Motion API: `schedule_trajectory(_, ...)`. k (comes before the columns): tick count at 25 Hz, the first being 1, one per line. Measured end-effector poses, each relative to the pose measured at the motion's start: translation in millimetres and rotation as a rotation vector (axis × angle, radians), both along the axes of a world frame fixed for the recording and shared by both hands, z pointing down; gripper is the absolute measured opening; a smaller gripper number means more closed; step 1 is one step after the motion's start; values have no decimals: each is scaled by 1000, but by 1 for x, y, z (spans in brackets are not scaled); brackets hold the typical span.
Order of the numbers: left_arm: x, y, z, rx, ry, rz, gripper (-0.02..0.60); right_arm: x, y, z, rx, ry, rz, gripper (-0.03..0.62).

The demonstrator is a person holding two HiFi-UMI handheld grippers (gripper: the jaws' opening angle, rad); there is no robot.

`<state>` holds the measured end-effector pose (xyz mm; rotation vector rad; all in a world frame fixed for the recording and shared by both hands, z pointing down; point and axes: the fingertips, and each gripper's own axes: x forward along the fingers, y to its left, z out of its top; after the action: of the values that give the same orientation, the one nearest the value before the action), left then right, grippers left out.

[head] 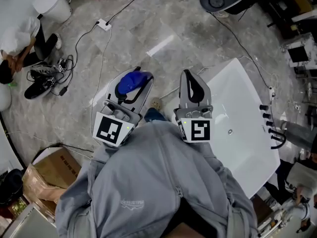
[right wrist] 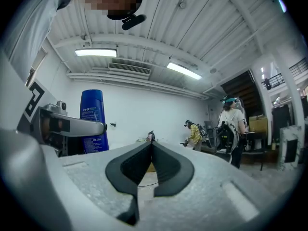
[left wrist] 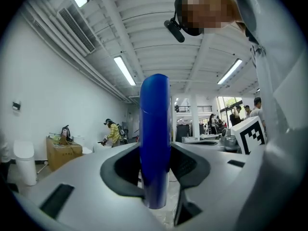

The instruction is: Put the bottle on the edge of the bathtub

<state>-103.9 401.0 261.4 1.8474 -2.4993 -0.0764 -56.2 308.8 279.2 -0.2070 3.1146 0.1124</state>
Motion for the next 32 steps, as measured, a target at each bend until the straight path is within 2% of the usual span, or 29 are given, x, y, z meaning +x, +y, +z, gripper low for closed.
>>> schedule_trajectory(8,-24,-87,-7,22,-25,149,150,-6,-75,-3,2,-2,145,3)
schedule_trajectory(22,6,-205,-14,54,-16,447,150,60,-169,-4,13,-14,481,3)
schedule_trajectory(32,-2,-311,-10,42,-13,656,150,74,-248,0,-9,-3,717,3)
